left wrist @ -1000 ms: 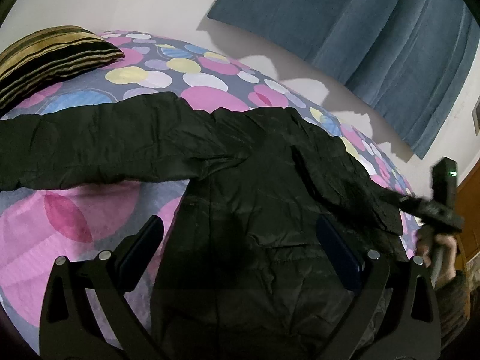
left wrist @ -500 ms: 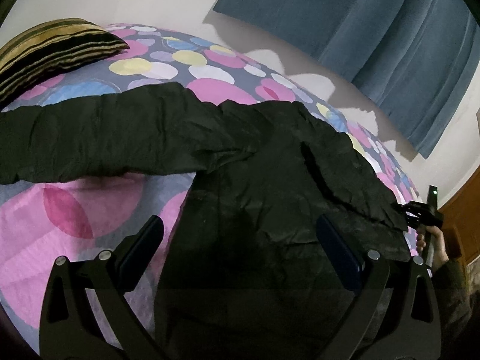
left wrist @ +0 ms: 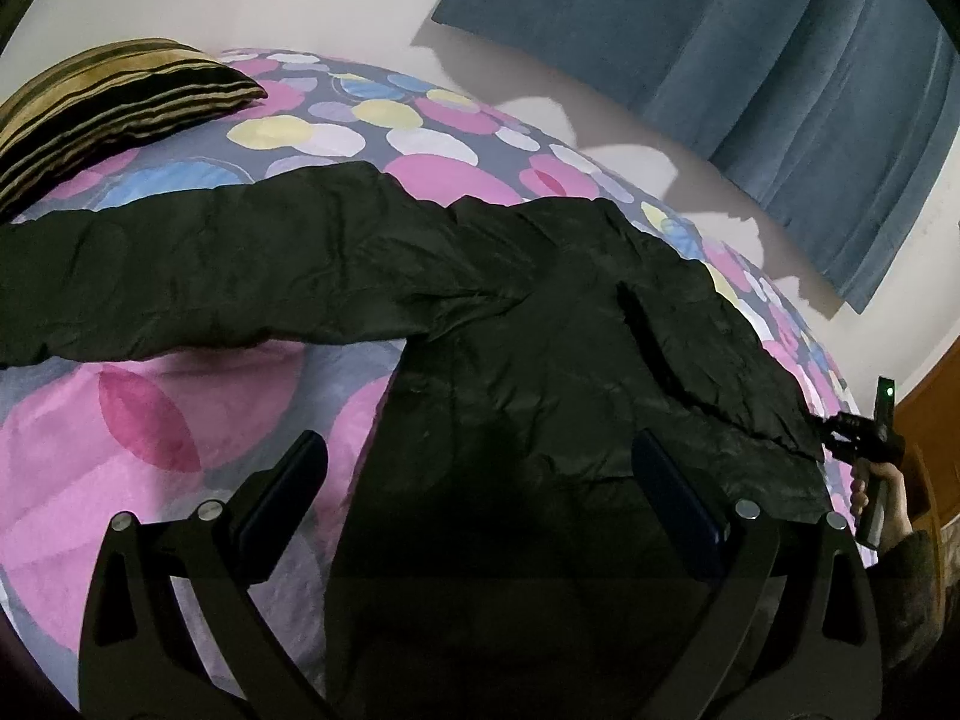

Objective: Fold large clothes
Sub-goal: 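Fold the held sleeve across the jacket body and release it, then grasp the other jacket sleeve with the left tool and lift it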

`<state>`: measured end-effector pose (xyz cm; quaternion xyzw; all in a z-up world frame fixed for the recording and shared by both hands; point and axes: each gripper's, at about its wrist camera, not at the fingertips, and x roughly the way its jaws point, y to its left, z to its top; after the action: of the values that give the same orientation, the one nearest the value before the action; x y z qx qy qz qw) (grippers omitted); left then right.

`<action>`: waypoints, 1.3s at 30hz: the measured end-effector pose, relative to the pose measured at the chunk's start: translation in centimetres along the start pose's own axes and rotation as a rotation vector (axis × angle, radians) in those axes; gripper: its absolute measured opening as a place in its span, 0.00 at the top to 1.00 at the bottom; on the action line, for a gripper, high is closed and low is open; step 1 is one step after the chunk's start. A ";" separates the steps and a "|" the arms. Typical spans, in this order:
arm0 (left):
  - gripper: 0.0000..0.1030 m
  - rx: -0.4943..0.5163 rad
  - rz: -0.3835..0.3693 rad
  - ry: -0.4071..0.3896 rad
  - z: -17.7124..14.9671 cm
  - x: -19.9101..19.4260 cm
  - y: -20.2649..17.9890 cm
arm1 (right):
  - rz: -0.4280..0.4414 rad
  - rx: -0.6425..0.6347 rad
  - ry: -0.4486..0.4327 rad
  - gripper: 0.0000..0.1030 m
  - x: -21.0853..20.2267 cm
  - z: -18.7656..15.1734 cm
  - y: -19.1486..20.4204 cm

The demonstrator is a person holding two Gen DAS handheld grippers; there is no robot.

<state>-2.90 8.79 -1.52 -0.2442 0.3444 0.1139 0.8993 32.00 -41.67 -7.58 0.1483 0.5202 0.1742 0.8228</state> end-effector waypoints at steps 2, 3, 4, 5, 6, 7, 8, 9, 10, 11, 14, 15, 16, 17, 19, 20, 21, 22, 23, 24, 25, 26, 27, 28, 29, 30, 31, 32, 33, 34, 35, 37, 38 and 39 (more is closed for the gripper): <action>0.02 -0.002 0.002 0.001 0.0 0.0 0.0 | -0.020 0.006 0.017 0.62 0.8 -0.5 -0.2; 0.02 -0.002 0.004 0.001 -0.1 -0.1 0.0 | -0.026 0.009 0.014 0.63 1.2 -0.6 -0.4; 0.02 -0.001 0.006 0.000 -0.1 -0.1 0.0 | -0.032 0.007 0.009 0.63 1.3 -0.7 -0.3; 0.02 -0.001 0.010 -0.003 -0.1 -0.3 0.1 | -0.038 0.003 0.005 0.63 1.2 -0.6 -0.2; 0.02 -0.002 0.012 -0.005 -0.1 -0.5 0.2 | -0.041 0.004 -0.003 0.62 0.8 -0.5 0.0; 0.02 -0.006 0.014 -0.009 -0.1 -0.8 0.3 | -0.043 0.008 -0.010 0.61 0.3 -0.6 0.1; 0.02 -0.010 0.016 -0.012 -0.1 -1.0 0.5 | -0.045 0.010 -0.018 0.61 -0.3 -0.9 0.2; 0.02 -0.014 0.019 -0.017 -0.2 -1.4 0.8 | -0.042 0.006 -0.029 0.61 -1.1 -1.2 0.3; 0.02 -0.016 0.021 -0.020 -0.2 -1.7 1.0 | -0.035 -0.001 -0.039 0.61 -1.8 -1.7 0.5; 0.02 -0.019 0.026 -0.023 -0.2 -2.0 1.3 | -0.020 -0.010 -0.049 0.57 -2.7 -2.4 0.8; 0.02 -0.031 0.045 -0.030 -0.3 -3.0 2.5 | 0.029 -0.039 -0.061 0.43 -5.1 -5.1 1.6; 0.02 -0.036 0.059 -0.032 -0.4 -3.4 3.2 | 0.040 -0.050 -0.056 0.43 -5.6 -5.9 1.9; 0.02 -0.038 0.072 -0.035 -0.4 -3.7 3.6 | 0.056 -0.062 -0.047 0.43 -6.1 -6.9 2.1; 0.02 -0.040 0.085 -0.039 -0.4 -4.0 4.2 | 0.080 -0.072 -0.037 0.43 -6.7 -8.3 2.3; 0.02 -0.046 0.113 -0.048 -0.5 -4.7 5.5 | 0.110 -0.088 -0.021 0.42 -7.5 -10.1 2.7; 0.02 -0.049 0.125 -0.051 -0.6 -5.0 6.1 | 0.123 -0.095 -0.011 0.42 -7.7 -11.1 2.8; 0.02 -0.056 0.143 -0.056 -0.6 -5.3 7.0 | 0.135 -0.100 -0.001 0.42 -8.0 -12.1 2.8; 0.02 -0.064 0.156 -0.059 -0.7 -5.6 7.6 | 0.149 -0.101 0.007 0.42 -8.1 -12.9 2.8; 0.02 -0.079 0.170 -0.063 -0.7 -5.8 8.6 | 0.167 -0.098 0.022 0.41 -8.1 -13.7 2.7; 0.02 -0.090 0.176 -0.067 -0.7 -6.0 9.2 | 0.173 -0.095 0.035 0.37 -7.8 -14.3 2.8; 0.02 -0.105 0.182 -0.073 -0.7 -6.3 10.0 | 0.171 -0.097 0.046 0.35 -7.4 -14.8 2.7; 0.02 -0.121 0.190 -0.078 -0.6 -6.5 10.7 | 0.167 -0.103 0.050 0.33 -7.1 -15.1 2.7; 0.02 -0.142 0.198 -0.086 -0.5 -6.7 11.8 | 0.161 -0.112 0.052 0.33 -6.5 -15.5 2.5; 0.02 -0.155 0.206 -0.092 -0.4 -6.9 12.5 | 0.164 -0.112 0.048 0.32 -6.3 -15.8 2.4; 0.02 -0.167 0.214 -0.099 -0.3 -7.1 13.0 | 0.178 -0.109 0.039 0.28 -6.0 -15.9 2.3; 0.02 -0.187 0.227 -0.112 -0.1 -7.5 14.1 | 0.189 -0.110 0.034 0.24 -6.0 -15.9 2.4; 0.02 -0.198 0.233 -0.119 0.1 -7.6 14.7 | 0.191 -0.113 0.032 0.23 -6.0 -15.9 2.5; 0.02 -0.214 0.242 -0.130 0.2 -7.9 15.5 | 0.185 -0.122 0.031 0.22 -6.0 -16.0 2.7; 0.02 -0.236 0.254 -0.147 0.3 -8.3 16.6 | 0.180 -0.129 0.030 0.21 -6.0 -16.0 2.8; 0.02 -0.258 0.266 -0.162 0.4 -8.6 17.5 | 0.176 -0.138 0.026 0.21 -5.9 -16.1 3.0; 0.02 -0.278 0.274 -0.177 0.5 -9.0 18.5 | 0.174 -0.145 0.021 0.20 -5.9 -16.2 3.1; 0.02 -0.332 0.290 -0.198 0.6 -9.3 20.8 | 0.169 -0.156 0.017 0.19 -5.8 -16.2 3.3; 0.02 -0.357 0.289 -0.203 0.6 -9.3 21.9 | 0.167 -0.159 0.016 0.18 -5.8 -16.3 3.4; 0.02 -0.392 0.275 -0.201 0.6 -9.2 23.2 | 0.165 -0.160 0.015 0.18 -5.8 -16.3 3.4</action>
<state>-17.95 28.56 -3.31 -0.3520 0.2545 0.3233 0.8407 14.43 -40.19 -8.25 0.1231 0.4967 0.2835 0.8110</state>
